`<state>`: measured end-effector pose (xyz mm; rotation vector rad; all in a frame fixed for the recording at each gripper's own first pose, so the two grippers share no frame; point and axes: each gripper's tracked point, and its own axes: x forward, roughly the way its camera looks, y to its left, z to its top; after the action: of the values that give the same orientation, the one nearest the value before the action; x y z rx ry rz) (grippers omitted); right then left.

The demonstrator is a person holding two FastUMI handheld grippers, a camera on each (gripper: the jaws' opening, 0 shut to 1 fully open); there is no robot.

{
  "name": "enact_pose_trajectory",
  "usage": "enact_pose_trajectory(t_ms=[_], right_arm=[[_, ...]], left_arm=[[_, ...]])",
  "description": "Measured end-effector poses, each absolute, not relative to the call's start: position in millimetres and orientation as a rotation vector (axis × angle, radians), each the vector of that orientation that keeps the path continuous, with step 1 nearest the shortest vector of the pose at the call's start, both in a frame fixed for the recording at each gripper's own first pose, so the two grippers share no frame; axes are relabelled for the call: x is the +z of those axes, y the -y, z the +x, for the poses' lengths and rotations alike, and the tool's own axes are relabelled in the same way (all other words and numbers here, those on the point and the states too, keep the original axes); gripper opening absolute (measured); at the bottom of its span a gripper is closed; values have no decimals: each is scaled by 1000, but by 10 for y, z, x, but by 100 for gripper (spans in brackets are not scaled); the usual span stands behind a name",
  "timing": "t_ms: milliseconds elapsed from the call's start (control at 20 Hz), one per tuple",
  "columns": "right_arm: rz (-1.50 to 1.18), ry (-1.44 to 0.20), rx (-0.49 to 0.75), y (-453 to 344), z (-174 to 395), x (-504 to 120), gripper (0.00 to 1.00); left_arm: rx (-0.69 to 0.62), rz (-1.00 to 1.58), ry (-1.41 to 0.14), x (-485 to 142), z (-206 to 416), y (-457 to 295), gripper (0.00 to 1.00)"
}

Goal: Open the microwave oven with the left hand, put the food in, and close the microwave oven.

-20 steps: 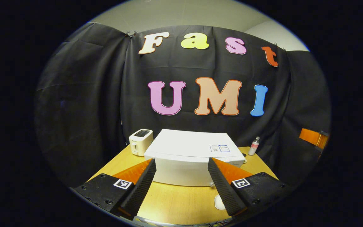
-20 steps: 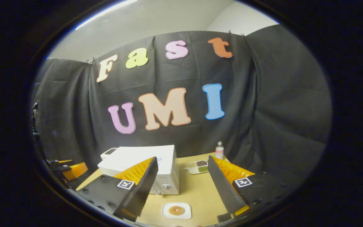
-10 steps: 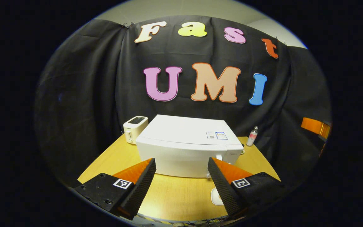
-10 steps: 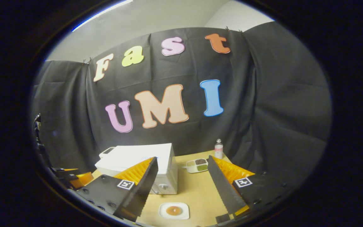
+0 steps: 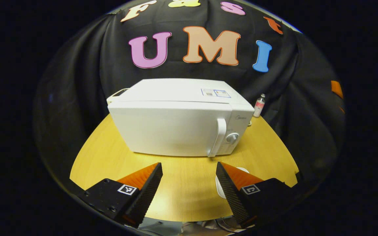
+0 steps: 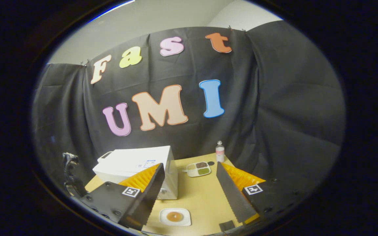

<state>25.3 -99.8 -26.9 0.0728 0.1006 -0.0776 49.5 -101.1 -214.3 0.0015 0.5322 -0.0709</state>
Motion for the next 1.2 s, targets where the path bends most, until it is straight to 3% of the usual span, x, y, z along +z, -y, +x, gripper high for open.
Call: enact_pose_trajectory(t_ms=[250,300,600,700,800,850,950,1050,1200], right_arm=[[77,-110,-107,1184,234,-333,92],[77,-110,-111,1213,235,-324,99],[116,-96,-108,1323,259,-248,99],[111,-102,-111,1369,255,-266,92],[98,-114,-113,1406,253,-296,92],[93,-121,-114,1421,252,-320,92],[88,-134,-117,1441,260,-345,92],[89,-140,-115,1452,270,-352,92],[85,-149,-108,1446,289,-364,92]], left_arm=[[-86,-57,-606,-2574,733,1216,97],[-89,-67,-612,-2631,796,1261,97],[-122,-72,-599,-2840,1209,1479,93],[-122,-67,-614,-2903,1323,1514,90],[-119,-57,-632,-2964,1443,1537,85],[-119,-54,-638,-2991,1488,1540,75],[-129,-48,-646,-3028,1560,1580,75],[-145,-33,-652,-3056,1611,1623,64],[-146,0,-653,-3061,1695,1636,63]])
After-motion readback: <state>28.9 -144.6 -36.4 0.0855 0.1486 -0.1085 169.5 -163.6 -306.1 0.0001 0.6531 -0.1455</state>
